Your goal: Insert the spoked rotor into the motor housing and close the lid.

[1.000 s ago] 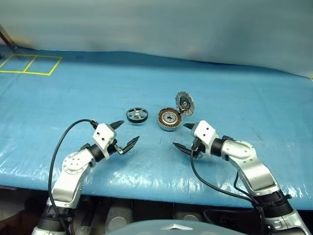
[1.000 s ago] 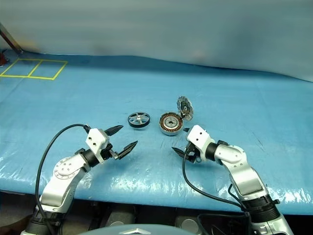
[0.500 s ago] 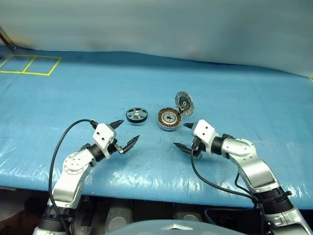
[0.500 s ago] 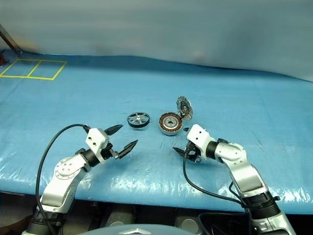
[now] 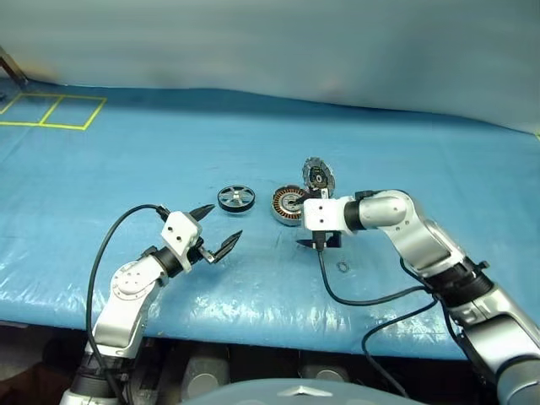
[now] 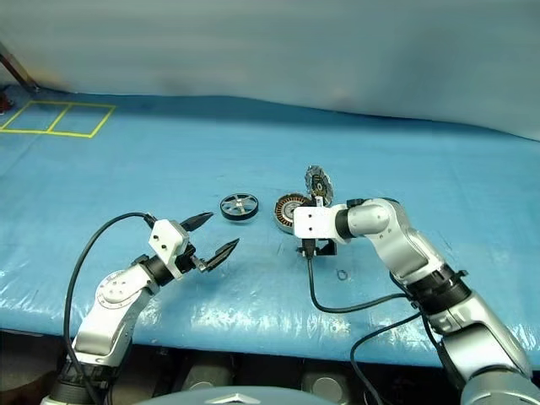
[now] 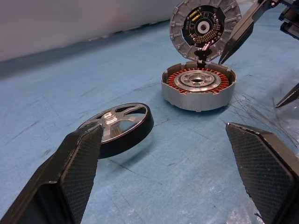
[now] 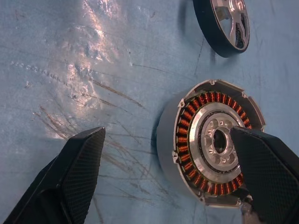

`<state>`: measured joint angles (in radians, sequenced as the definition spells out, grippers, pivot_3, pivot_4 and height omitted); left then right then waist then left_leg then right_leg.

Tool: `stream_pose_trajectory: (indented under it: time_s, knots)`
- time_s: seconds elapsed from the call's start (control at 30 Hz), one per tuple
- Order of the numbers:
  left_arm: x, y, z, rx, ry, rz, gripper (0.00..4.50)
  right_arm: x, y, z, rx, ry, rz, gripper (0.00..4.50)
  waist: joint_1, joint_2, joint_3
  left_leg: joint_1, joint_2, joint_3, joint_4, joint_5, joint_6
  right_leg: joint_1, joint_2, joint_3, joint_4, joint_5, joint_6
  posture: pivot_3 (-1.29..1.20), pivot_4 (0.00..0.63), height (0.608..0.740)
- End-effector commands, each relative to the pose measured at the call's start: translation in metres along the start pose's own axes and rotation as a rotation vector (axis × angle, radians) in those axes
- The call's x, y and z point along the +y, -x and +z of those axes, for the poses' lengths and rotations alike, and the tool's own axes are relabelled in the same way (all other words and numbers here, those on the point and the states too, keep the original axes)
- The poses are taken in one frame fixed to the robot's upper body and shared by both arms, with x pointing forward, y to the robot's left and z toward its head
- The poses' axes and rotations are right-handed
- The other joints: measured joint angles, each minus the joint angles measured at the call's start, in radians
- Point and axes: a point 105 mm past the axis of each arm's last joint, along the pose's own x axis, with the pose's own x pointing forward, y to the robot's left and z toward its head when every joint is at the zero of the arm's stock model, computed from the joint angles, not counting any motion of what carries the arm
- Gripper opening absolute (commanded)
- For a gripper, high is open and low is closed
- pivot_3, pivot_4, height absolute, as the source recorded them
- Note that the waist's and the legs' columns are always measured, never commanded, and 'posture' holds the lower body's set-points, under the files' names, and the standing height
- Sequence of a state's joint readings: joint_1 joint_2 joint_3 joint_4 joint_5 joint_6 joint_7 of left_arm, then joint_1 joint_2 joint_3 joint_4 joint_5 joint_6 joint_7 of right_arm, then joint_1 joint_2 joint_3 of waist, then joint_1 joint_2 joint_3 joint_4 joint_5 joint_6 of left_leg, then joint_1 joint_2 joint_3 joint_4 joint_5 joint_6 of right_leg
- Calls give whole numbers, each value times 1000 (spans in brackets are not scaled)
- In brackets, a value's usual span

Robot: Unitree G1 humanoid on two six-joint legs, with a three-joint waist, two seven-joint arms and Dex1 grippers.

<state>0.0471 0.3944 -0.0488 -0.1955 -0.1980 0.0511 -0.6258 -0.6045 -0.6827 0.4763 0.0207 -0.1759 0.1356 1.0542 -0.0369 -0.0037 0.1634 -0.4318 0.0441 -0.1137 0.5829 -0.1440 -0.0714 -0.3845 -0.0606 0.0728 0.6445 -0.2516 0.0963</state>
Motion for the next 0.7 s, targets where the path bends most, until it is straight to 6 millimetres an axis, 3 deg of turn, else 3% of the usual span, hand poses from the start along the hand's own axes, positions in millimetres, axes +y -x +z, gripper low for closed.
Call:
stream_pose_trajectory:
  time_s: [0.03,0.4,0.7]
  knots:
    - [0,3,6,-31,-14,26,4475,-6,-2,-1,15,57,29,4500,0,0,0,0,0,0,0,0,0,0,0,0,0,0,0,0,150,740]
    - [-2,8,3,-25,-5,54,4475,-16,-12,-12,50,80,62,4500,-4,0,0,1,0,0,0,0,0,0,0,0,1,0,0,0,150,740]
    - [-2,9,3,-24,-7,59,4475,-26,-14,-6,32,93,42,4500,-2,0,0,1,0,0,-1,0,0,0,0,0,1,0,0,0,150,740]
